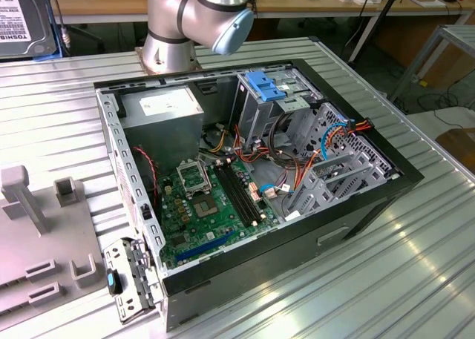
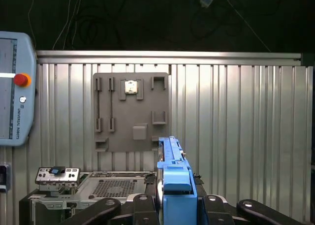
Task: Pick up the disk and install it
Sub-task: 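Pick up the disk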
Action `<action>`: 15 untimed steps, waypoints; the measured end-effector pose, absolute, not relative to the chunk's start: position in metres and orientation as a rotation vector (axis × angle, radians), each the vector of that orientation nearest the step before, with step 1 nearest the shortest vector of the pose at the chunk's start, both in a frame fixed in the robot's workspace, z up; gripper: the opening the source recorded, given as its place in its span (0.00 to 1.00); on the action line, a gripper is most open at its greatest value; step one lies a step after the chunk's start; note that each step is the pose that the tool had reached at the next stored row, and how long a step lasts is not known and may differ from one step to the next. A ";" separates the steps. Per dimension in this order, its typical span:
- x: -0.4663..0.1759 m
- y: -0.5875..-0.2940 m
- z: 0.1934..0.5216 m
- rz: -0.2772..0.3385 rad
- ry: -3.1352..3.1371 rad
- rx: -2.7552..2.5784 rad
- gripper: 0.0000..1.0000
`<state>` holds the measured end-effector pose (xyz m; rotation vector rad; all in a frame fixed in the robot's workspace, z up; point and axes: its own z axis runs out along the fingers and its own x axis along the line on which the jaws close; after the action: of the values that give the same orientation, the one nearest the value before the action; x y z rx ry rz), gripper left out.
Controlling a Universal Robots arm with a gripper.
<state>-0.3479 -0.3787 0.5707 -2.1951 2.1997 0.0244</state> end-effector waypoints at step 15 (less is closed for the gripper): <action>-0.320 -0.379 0.570 0.024 2.200 -2.195 0.37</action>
<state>-0.3201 -0.3787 0.5704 -2.1951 2.1998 0.0245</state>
